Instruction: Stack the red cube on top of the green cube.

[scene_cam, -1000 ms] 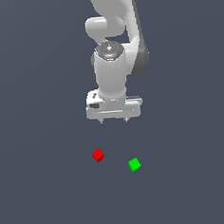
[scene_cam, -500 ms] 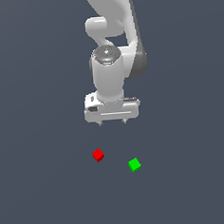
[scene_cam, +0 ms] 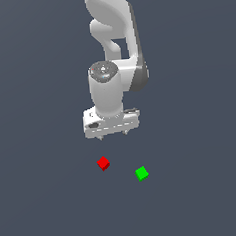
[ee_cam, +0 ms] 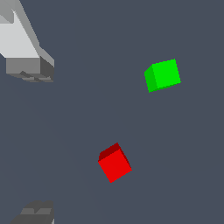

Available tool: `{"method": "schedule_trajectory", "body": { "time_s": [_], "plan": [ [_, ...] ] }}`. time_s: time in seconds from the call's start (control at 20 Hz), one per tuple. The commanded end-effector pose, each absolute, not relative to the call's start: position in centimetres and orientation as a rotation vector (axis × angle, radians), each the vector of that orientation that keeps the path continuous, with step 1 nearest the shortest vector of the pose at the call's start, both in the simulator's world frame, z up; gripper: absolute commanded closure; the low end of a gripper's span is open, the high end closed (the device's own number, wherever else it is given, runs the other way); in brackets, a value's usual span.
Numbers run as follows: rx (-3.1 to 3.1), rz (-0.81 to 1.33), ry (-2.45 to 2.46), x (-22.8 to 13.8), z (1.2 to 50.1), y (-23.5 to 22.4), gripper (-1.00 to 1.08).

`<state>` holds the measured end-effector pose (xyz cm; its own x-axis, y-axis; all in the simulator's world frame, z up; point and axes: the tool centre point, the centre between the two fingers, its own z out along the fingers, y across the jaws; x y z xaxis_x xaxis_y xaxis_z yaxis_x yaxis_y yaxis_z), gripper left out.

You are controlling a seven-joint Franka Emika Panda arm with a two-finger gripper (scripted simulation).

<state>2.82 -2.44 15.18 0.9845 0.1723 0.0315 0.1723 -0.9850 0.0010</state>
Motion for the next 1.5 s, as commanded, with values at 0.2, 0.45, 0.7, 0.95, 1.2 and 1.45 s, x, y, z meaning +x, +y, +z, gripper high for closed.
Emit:
{"method": "schedule_trajectory", "body": {
  "time_s": [0.2,0.45,0.7,0.95,1.2,1.45],
  "plan": [
    [-3.099,-0.036,-0.498,4.2,12.9,-4.4,-0.92],
    [-3.065,-0.026,-0.681,5.6,11.1,-5.8,-0.92],
    [-3.022,-0.015,-0.851,7.0,9.3,-7.0,-0.92],
    [-2.985,-0.007,-0.977,8.2,8.1,-7.7,-0.92],
    [-2.959,-0.002,-1.054,9.0,7.3,-8.1,-0.92],
    [-2.948,0.000,-1.084,9.4,7.0,-8.2,-0.92]
  ]
}}
